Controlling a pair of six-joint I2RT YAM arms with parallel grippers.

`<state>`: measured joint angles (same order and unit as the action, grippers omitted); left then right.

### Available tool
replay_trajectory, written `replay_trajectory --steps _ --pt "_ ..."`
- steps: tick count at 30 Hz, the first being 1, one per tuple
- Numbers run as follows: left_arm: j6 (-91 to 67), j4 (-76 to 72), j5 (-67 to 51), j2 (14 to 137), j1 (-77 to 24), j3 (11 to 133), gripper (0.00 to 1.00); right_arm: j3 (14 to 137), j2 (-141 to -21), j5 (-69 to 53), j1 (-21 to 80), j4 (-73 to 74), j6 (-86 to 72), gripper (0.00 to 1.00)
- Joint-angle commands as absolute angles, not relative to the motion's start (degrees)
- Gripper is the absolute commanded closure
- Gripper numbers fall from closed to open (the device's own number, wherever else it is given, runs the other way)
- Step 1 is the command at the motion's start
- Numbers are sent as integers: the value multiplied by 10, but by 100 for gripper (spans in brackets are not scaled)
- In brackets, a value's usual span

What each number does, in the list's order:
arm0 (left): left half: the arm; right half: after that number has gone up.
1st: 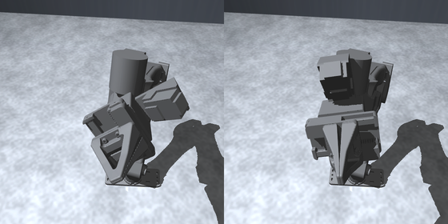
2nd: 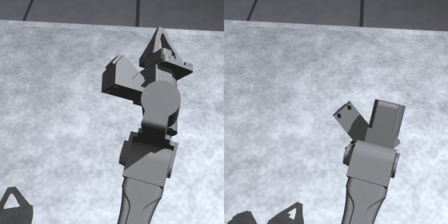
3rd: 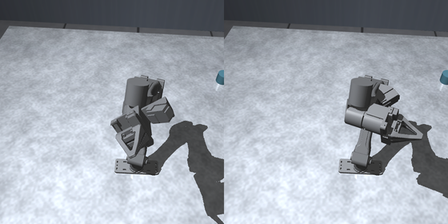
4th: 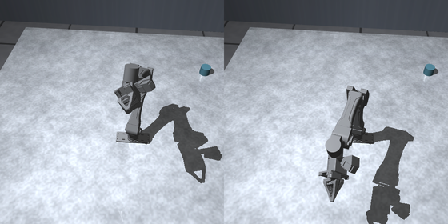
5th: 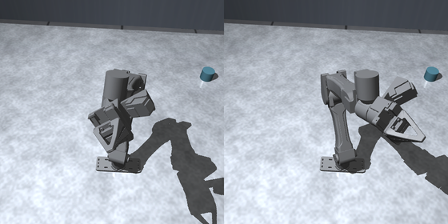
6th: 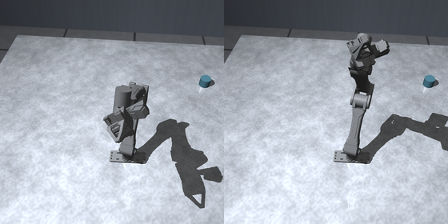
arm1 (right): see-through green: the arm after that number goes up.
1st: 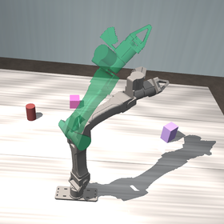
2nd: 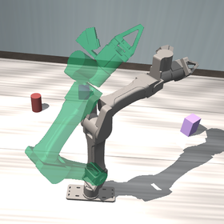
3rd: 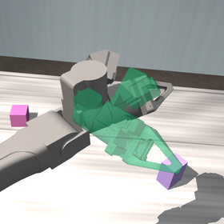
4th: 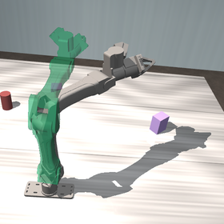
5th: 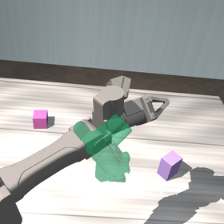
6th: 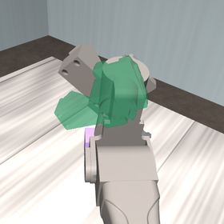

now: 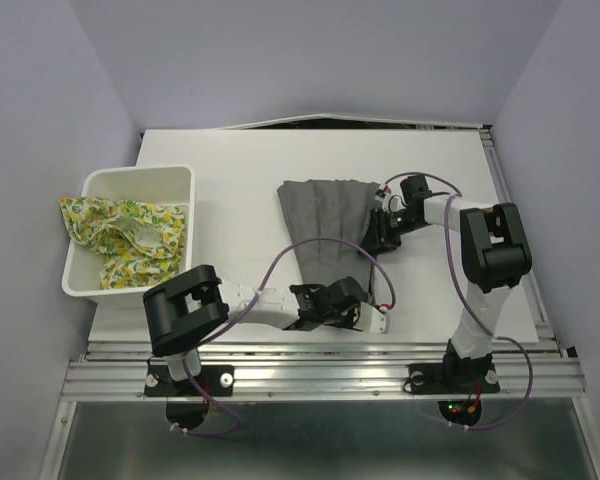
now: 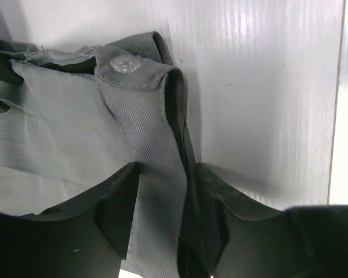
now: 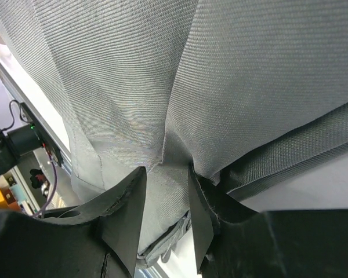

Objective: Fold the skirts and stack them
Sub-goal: Fold the skirt

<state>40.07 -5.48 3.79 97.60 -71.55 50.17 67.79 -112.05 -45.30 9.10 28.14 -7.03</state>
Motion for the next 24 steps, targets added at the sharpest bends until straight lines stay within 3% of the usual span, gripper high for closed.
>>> replay_trajectory --steps 1,5,9,12,15,24 --pt "389 -37 39 1008 -708 511 52 694 -1137 -416 97 272 -61 59" --pt "367 -26 40 1021 -685 530 67 691 -1137 -416 97 274 -56 60" --pt "369 -1 34 1006 -679 545 91 686 -1133 -418 97 273 -58 60" --pt "373 20 22 980 -679 550 100 689 -1129 -420 97 273 -58 60" --pt "379 81 -25 948 -679 566 100 706 -1106 -415 97 274 -51 59" --pt "374 262 -155 876 -680 669 100 862 -1084 -379 97 294 -28 43"
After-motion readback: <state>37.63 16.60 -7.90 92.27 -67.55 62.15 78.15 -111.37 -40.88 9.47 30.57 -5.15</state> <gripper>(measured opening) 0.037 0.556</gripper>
